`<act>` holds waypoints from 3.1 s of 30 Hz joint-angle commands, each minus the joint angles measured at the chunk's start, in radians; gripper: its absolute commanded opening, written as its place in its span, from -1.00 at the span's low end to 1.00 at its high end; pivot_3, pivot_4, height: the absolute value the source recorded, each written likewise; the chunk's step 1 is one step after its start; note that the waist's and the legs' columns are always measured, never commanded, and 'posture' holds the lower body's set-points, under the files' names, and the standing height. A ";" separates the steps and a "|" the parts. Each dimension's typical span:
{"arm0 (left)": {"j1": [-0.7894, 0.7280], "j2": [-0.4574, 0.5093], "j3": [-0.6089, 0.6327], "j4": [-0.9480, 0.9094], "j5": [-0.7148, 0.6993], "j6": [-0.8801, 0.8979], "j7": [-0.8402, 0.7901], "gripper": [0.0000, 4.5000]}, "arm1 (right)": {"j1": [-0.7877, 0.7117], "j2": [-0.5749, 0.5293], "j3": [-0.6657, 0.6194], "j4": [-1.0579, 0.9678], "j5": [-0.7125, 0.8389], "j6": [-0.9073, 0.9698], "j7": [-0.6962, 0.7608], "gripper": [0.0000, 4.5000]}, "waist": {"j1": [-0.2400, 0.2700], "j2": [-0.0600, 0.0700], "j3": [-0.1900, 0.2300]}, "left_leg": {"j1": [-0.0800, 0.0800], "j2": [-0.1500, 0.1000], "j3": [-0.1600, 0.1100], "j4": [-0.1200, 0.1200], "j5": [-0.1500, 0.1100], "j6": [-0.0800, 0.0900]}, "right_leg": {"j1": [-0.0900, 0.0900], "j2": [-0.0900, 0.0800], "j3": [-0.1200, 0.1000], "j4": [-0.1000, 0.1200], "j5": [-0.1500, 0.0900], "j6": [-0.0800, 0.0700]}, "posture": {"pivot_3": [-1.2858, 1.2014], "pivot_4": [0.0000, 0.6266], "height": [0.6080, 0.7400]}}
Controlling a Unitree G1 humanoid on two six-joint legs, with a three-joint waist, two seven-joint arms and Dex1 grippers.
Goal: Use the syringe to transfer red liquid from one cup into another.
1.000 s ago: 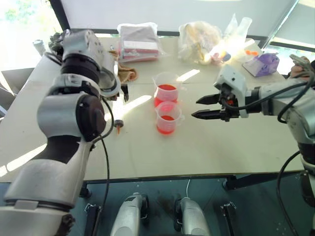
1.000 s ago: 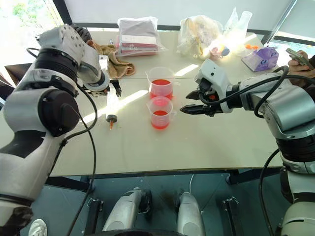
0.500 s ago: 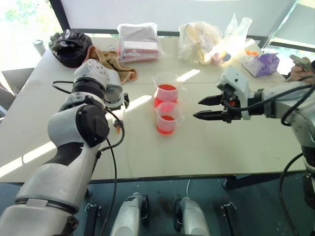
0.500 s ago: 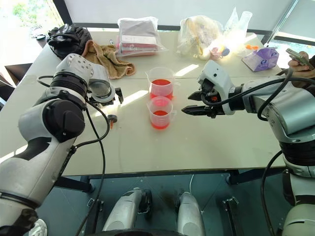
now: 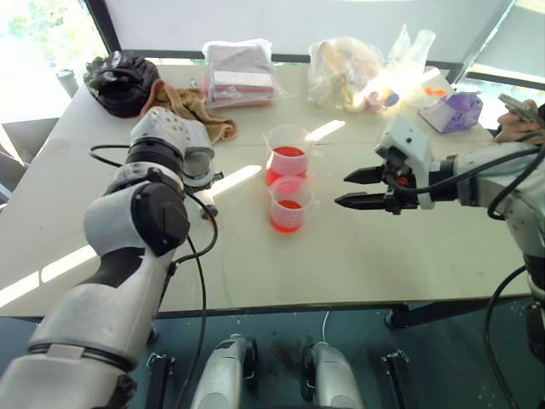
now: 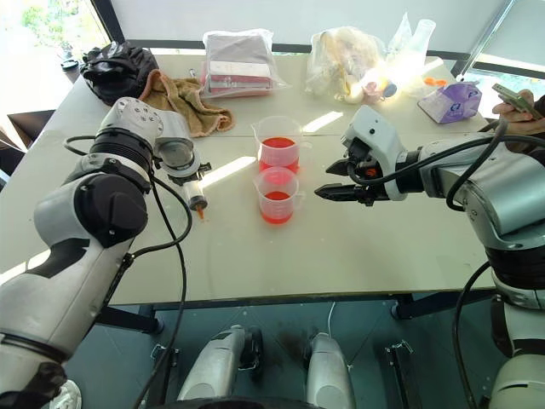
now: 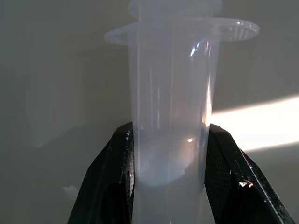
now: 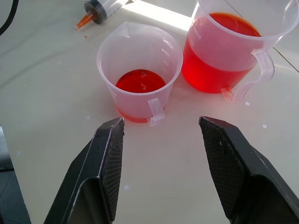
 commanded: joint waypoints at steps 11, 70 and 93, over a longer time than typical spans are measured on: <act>0.055 0.110 -0.511 -0.666 0.084 -0.217 -0.935 -0.38 | -0.008 0.023 -0.075 -0.011 -0.012 -0.039 -0.075 0.18 | -0.011 0.001 0.000 | 0.000 0.001 0.002 -0.003 0.000 0.000 | -0.002 -0.001 0.000 -0.001 0.000 0.000 | 0.03 -0.52 1.00; 0.341 -0.225 -0.509 -0.192 0.108 -1.415 -1.477 -0.38 | -0.417 0.645 -0.264 0.391 -0.070 -0.027 -0.787 0.18 | -0.006 0.002 -0.001 | -0.001 0.001 0.002 0.001 0.000 0.007 | 0.001 0.000 -0.001 -0.002 0.001 -0.001 | 0.03 -0.52 1.00; 0.361 -0.220 -0.536 -0.246 0.122 -1.307 -1.540 -0.38 | -0.473 0.707 -0.235 0.499 -0.147 -0.074 -0.785 -0.99 | -0.007 0.002 -0.001 | 0.000 0.001 0.002 0.001 0.000 0.007 | 0.002 0.001 -0.002 -0.002 0.001 -0.001 | 0.03 -0.52 1.00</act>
